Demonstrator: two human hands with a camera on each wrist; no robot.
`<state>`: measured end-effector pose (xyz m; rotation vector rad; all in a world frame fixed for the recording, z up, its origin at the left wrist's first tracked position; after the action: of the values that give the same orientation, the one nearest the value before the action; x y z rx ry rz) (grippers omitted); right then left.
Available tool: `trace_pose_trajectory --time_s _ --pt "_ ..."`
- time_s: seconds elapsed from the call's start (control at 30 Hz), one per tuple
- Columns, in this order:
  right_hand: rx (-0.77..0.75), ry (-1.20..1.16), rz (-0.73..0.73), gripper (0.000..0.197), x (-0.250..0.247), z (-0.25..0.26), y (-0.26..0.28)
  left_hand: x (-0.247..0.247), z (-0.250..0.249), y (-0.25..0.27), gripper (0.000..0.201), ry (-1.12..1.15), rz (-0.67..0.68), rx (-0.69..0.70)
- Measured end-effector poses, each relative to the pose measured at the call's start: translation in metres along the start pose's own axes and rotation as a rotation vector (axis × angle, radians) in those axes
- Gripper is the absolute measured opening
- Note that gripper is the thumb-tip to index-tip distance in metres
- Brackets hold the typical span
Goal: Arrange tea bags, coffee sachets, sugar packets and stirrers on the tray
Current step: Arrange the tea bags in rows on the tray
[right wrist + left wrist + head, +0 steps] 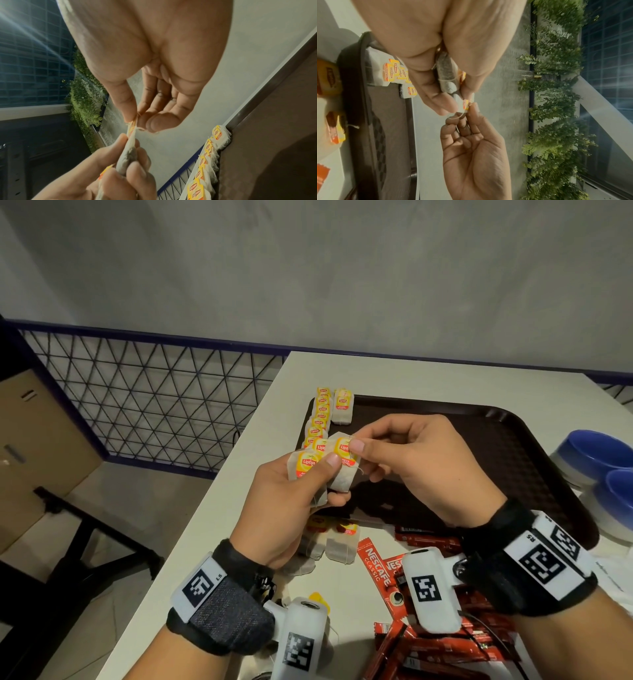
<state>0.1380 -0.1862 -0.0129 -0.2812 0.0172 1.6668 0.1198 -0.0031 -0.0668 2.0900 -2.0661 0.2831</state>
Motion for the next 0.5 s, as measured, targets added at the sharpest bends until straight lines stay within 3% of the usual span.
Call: trace_pose_trajectory --time_s 0.5 --pt "0.022 -0.057 -0.051 0.012 0.0023 -0.0024 0.0001 0.0027 -0.0016 0.0023 0.026 0.005 -0.024 -0.05"
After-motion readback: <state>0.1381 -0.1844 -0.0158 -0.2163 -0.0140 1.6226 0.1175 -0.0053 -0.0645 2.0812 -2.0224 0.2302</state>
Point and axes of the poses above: each hand's wrist, its own y-axis away from the middle knuckle, its own x-axis out of the palm, z = x × y, the point moved 2 cm from there along -y, towards the middle knuckle, and after that the axes turned 5 degrees about -z, right-handed, at the moved point
